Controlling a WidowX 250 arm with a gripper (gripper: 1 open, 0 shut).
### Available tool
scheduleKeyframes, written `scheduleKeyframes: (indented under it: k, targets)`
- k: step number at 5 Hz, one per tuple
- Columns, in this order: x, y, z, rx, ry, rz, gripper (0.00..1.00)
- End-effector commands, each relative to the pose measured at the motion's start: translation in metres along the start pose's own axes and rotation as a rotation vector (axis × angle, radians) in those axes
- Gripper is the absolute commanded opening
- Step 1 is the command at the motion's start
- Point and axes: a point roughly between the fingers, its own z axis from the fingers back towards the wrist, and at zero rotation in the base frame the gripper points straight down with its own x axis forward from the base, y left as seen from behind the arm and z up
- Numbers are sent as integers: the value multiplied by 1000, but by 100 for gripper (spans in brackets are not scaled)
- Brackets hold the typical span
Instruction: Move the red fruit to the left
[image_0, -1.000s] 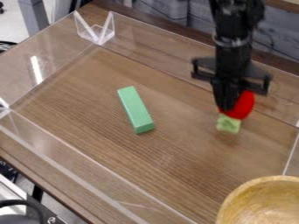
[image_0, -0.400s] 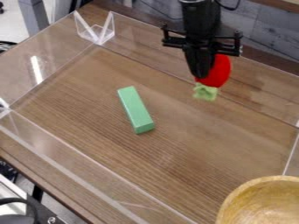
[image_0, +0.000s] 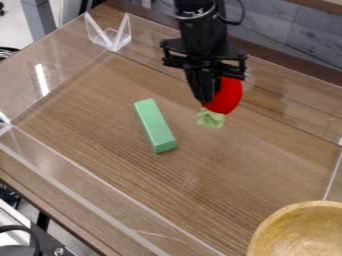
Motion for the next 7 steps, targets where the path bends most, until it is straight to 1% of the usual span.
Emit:
scheduleKeyframes:
  k: [1,3,5,6,7]
  targets:
    - [1,-13,15,1,-57,-16,0]
    - [-6,-36,9,8,-54,-9,0]
    - [10,-37,8,4,-50,-59,0]
    - [15,-36,14,8,-56,-27,0]
    - [19,-39,12,12,-55,-6,0]
